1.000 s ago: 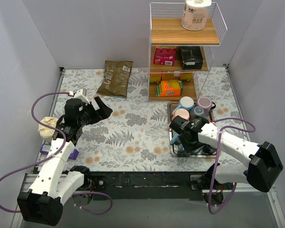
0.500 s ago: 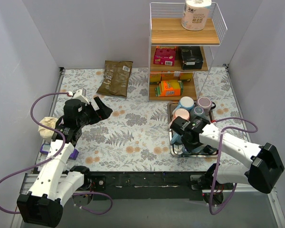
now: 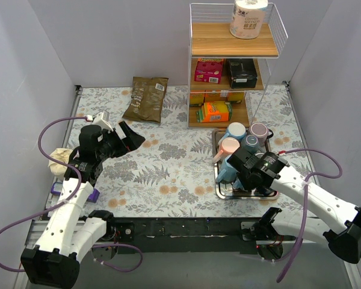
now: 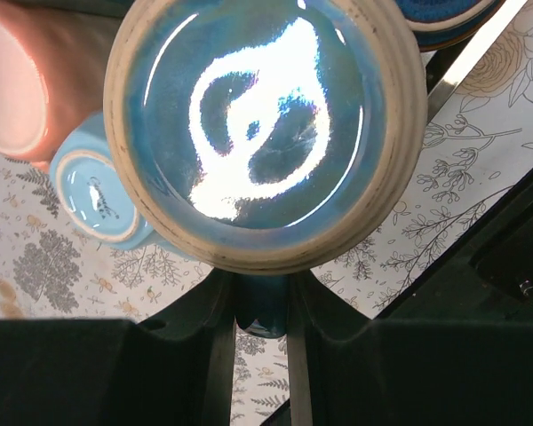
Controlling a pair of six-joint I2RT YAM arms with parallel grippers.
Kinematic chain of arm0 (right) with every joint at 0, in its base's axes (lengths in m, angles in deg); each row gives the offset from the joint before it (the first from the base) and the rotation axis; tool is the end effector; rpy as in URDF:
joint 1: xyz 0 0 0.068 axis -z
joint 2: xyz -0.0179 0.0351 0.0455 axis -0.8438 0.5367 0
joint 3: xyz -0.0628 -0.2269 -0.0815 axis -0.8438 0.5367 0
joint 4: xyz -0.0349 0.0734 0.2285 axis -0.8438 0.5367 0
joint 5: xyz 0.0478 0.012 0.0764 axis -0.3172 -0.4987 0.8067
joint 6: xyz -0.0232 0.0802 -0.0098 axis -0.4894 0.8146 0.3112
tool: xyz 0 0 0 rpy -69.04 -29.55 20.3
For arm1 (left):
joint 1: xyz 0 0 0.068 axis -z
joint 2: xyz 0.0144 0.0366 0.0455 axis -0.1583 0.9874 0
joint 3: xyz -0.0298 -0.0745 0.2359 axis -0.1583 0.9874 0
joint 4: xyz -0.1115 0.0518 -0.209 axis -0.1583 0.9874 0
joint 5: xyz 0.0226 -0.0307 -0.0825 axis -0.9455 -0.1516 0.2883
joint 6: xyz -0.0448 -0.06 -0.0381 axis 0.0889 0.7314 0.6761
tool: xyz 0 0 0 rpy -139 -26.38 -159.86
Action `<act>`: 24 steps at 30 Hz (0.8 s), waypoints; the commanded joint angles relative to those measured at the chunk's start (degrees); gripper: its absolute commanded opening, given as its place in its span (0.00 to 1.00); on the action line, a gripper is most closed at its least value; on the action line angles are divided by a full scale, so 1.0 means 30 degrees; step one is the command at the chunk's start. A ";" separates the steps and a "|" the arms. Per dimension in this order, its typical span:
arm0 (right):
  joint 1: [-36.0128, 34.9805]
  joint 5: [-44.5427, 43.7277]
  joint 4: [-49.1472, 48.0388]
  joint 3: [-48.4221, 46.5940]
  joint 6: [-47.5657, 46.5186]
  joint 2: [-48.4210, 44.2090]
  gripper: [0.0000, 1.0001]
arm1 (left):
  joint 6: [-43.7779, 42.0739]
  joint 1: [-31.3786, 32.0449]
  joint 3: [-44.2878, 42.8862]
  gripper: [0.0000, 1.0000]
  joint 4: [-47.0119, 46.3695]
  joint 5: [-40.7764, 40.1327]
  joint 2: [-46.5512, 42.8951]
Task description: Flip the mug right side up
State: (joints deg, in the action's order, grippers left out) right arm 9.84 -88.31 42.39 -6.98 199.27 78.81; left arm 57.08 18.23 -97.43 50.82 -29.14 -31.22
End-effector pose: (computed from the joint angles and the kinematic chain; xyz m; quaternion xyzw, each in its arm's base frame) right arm 0.1319 0.0903 0.2140 0.5195 0.8083 0.0490 0.2728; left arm 0.2101 -0.0543 0.2748 -0.3790 0.7674 -0.4156 0.3077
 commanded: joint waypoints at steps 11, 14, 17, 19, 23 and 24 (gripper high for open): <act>-0.0008 -0.1339 -0.2870 -0.4684 -0.5611 -0.2030 0.01 | 0.1980 -0.0053 -0.0326 0.98 -0.0851 0.0604 -0.0527; -0.0037 -0.1309 -0.4191 -0.5415 -0.6991 -0.2119 0.01 | 0.2419 -0.0053 -0.0531 0.98 -0.1025 0.0953 -0.0058; -0.0037 -0.1542 -0.3583 -0.5770 -0.7318 -0.1885 0.01 | 0.2626 -0.0053 -0.0562 0.98 -0.1288 0.1248 0.0265; -0.0037 -0.2128 -0.3170 -0.5742 -0.7055 -0.1942 0.01 | 0.2744 -0.0053 -0.0562 0.98 -0.1435 0.1277 0.0295; -0.0037 -0.2949 -0.3460 -0.5361 -0.7316 -0.2586 0.01 | 0.2803 -0.0053 -0.0504 0.98 -0.1669 0.1423 0.0120; -0.0037 -0.3124 -0.3606 -0.5419 -0.7520 -0.2617 0.01 | 0.2803 -0.0053 -0.0474 0.98 -0.1787 0.1510 0.0090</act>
State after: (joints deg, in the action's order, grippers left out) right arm 9.84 -90.63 35.59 -21.14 178.72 73.54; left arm 64.93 18.23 -97.43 47.63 -25.99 -29.93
